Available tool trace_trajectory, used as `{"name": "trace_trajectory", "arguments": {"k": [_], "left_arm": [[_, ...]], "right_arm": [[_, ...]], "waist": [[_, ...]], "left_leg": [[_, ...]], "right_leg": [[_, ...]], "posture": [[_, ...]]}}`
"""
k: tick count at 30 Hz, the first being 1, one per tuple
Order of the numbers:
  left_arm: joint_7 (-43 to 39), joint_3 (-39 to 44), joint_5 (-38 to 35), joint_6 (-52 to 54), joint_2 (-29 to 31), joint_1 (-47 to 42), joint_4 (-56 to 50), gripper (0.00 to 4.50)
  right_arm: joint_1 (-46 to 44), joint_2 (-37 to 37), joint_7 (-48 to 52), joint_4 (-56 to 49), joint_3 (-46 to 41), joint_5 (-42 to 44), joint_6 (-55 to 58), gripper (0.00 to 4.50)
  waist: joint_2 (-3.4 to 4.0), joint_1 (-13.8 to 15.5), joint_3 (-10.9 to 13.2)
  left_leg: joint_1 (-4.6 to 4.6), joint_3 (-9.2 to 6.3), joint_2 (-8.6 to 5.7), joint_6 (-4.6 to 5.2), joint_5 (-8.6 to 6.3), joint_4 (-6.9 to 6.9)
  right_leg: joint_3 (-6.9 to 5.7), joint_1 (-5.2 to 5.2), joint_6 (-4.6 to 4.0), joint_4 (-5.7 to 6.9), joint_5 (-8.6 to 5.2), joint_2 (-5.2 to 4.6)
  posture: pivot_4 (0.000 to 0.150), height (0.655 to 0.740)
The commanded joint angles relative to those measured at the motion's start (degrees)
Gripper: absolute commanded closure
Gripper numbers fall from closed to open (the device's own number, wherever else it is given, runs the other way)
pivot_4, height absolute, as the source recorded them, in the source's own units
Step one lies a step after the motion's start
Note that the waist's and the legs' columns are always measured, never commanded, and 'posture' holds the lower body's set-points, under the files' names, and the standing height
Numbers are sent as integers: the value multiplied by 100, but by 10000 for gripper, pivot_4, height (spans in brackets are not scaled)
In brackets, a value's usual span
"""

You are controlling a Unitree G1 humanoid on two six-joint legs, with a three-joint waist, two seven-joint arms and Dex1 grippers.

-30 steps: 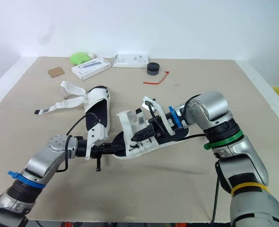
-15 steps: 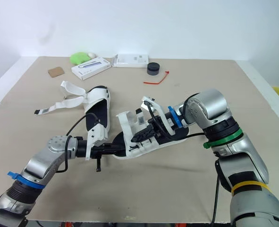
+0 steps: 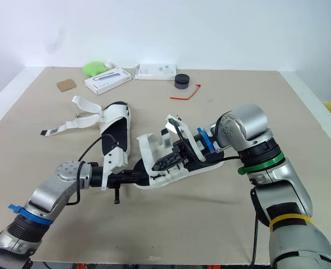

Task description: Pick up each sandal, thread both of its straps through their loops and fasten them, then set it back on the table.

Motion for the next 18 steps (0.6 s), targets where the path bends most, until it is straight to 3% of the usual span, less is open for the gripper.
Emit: {"name": "trace_trajectory", "arguments": {"k": [1,18], "left_arm": [[33,-111,175,90,96,117,64,45000],[49,-101,166,99,72,90,101,45000]], "right_arm": [[-136,-20,-44,-40,-191,127,50,44320],[-16,-282,79,160,485,-504,-940,44320]], "waist": [[0,0,0],[1,0,-1]], "left_leg": [[0,0,0,0,0,0],[0,0,0,0,0,0]], "right_leg": [[0,0,0,0,0,0],[-1,0,0,0,0,1]], "posture": [[1500,7400],[1500,7400]]}}
